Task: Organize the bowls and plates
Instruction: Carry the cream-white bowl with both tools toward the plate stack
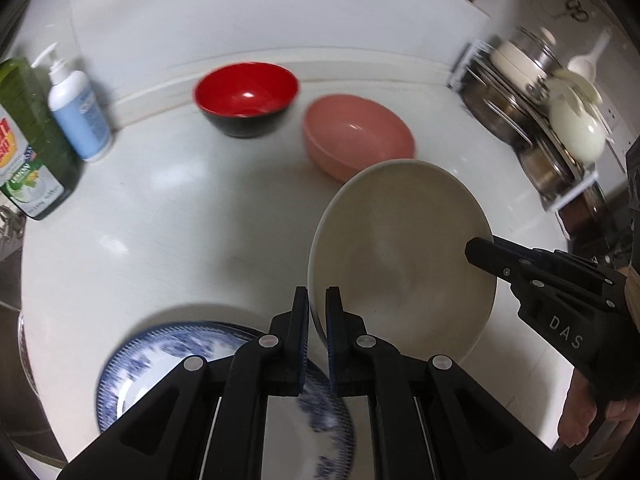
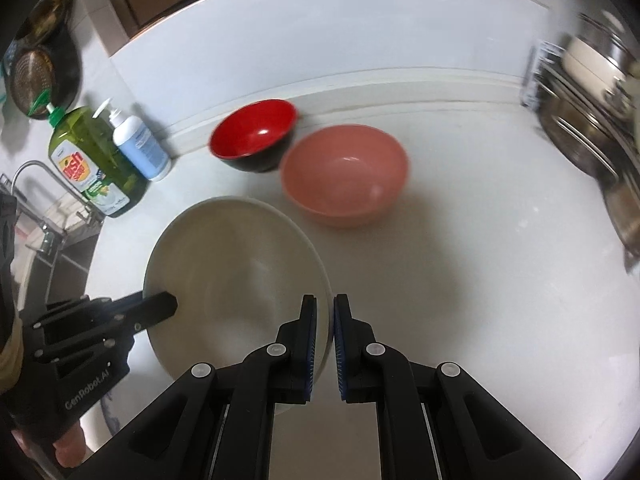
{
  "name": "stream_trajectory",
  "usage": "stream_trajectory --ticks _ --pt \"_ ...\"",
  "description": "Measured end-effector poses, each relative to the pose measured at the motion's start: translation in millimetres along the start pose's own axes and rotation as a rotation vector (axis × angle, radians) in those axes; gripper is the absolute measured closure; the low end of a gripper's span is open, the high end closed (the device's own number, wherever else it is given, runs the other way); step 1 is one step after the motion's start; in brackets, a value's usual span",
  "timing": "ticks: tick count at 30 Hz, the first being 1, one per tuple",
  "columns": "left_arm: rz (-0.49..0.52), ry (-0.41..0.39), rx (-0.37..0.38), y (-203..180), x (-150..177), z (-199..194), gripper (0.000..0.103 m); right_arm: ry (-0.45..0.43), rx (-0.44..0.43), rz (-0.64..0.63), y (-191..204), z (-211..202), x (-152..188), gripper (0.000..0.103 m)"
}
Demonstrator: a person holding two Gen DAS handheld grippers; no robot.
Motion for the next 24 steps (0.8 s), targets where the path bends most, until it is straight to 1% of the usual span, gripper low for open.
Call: stream_trajectory --ticks 8,16,24 --pt "0.012 0.073 0.051 -39 26 15 0.093 0.024 0.054 0.038 -41 -17 28 0.093" --pt "0.02 0.141 0.063 -67 45 30 0.093 0.051 0.084 0.075 -73 -22 48 0.093" --pt "0.013 0.17 0.052 -81 52 40 0.093 0.087 0.086 0.103 -93 -17 62 0.093"
Point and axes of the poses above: each gripper's, at about its wrist camera, not at the fingertips, and z roughly the way its jaws point, y to its left, x to its underside, the point moved 7 cm from there along z, roughly the way its jaws point, and after that the axes turned 12 degrees about -y, right-handed, at the moved point
